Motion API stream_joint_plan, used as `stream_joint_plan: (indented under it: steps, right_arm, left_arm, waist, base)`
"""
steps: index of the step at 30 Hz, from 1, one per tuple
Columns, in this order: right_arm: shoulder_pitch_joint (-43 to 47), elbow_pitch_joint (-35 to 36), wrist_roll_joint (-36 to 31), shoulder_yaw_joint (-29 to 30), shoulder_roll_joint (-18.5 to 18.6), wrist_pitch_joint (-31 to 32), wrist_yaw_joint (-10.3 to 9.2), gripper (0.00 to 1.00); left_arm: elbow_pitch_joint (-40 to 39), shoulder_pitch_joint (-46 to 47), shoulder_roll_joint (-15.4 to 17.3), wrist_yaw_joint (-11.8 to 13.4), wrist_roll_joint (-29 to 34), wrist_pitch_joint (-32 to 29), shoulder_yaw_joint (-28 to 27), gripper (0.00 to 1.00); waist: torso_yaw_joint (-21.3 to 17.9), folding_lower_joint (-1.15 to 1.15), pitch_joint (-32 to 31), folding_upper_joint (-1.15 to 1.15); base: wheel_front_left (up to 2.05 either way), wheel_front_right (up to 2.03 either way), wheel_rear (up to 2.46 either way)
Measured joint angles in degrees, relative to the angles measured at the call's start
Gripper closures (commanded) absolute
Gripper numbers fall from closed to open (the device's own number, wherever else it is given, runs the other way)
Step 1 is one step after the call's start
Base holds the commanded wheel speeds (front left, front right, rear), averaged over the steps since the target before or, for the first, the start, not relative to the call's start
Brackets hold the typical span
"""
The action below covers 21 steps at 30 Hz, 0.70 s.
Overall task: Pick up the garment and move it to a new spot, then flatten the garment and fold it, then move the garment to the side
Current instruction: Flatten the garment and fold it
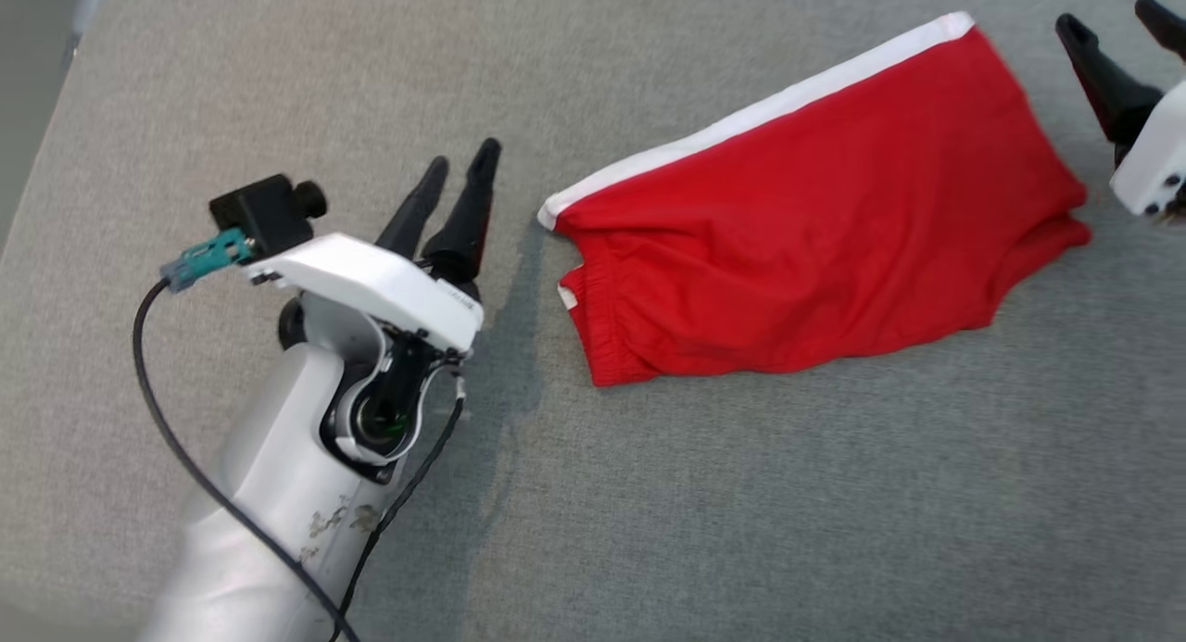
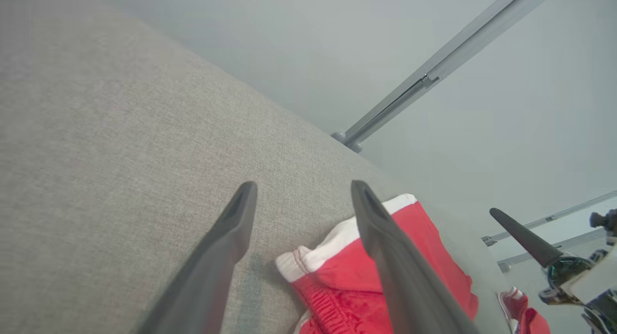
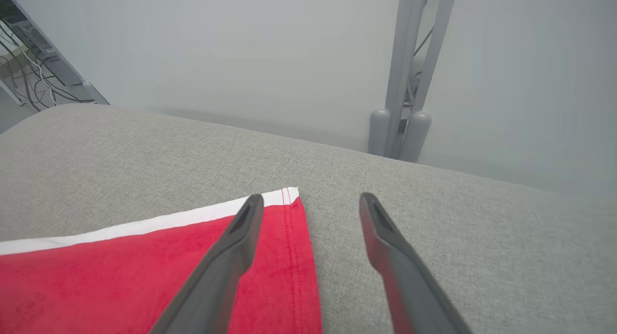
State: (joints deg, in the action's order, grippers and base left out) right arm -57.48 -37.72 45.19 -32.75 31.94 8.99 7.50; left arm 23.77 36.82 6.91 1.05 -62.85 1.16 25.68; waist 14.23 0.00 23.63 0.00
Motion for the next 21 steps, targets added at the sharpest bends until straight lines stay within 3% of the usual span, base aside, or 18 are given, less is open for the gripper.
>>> stream_joint_plan:
  steps: [6, 11, 17, 21]
  right_arm:
    - [6.2, 3.0, 0.9, 0.5, -0.8, -7.0, 0.00, 0.00]
    - [12.0, 5.4, -2.5, 1.5, -0.3, -14.1, 0.00, 0.00]
    - [19.6, 7.0, -8.5, 5.3, -1.8, -20.4, 0.00, 0.00]
    - [25.1, 8.6, -12.5, 9.7, -4.7, -22.2, 0.00, 0.00]
  left_arm:
    - [-1.1, -3.4, 2.0, -1.1, 3.5, 7.3, -0.6, 0.00]
    - [-1.4, -8.1, 3.1, 0.1, 6.6, 12.1, -1.4, 0.00]
    - [-3.0, -13.2, 4.2, 1.5, 13.5, 13.7, -3.1, 0.00]
    - [-6.4, -17.5, 4.1, 2.1, 20.2, 13.8, -6.3, 0.00]
  waist:
    - [-2.6, 0.00, -4.5, 0.00]
    - [-4.8, 0.00, -8.1, 0.00]
    - [-6.8, 0.00, -11.9, 0.00]
    - [-7.9, 0.00, -13.8, 0.00]
  base:
    - [0.00, 0.00, 0.00]
    - [0.00, 0.00, 0.00]
    - [0.00, 0.00, 0.00]
    - [0.00, 0.00, 0.00]
